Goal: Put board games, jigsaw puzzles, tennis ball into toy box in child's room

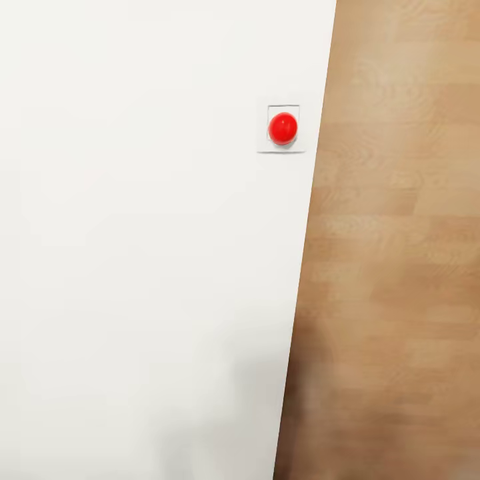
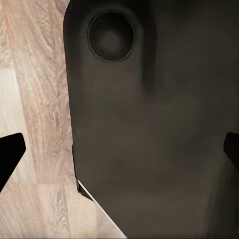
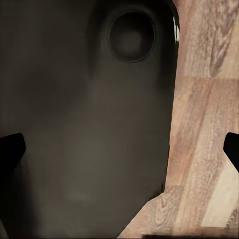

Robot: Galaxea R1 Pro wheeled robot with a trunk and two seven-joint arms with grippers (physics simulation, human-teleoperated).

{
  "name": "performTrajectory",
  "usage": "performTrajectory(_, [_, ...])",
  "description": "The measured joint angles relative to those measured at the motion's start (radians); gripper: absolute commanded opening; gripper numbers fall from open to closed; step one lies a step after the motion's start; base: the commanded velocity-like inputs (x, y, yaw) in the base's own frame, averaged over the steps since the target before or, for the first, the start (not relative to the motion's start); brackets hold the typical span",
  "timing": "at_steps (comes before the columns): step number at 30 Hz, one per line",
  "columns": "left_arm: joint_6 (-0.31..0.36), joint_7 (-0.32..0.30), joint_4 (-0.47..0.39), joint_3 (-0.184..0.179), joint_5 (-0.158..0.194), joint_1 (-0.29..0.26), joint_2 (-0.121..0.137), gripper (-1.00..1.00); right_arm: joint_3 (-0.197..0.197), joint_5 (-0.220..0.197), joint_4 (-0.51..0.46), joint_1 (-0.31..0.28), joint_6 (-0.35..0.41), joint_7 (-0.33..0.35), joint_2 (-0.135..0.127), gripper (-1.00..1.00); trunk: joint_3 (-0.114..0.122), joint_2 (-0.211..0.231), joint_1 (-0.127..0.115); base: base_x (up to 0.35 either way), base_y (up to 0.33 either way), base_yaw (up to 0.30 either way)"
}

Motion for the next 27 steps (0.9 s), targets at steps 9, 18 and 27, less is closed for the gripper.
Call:
performTrajectory(9, [-0.002, -0.001, -0.002, 0.001, 0.0, -0.002, -0.016, 1.0, -0.002, -0.003, -0.001, -0.002, 0.0, -0.001, 0.015, 1.0, 0.0, 0.0, 0.0, 0.0, 0.0, 0.0])
performTrajectory(18, [-0.037, -0.001, -0.003, 0.002, 0.0, -0.002, -0.009, 1.0, -0.005, -0.008, -0.003, -0.002, 0.003, 0.0, 0.043, 1.0, 0.0, 0.0, 0.0, 0.0, 0.0, 0.0])
performTrajectory(27, [-0.044, -0.001, -0.003, 0.002, 0.0, -0.002, -0.009, 1.0, -0.003, -0.007, -0.003, -0.002, 0.001, -0.001, 0.036, 1.0, 0.0, 0.0, 0.0, 0.0, 0.0, -0.055])
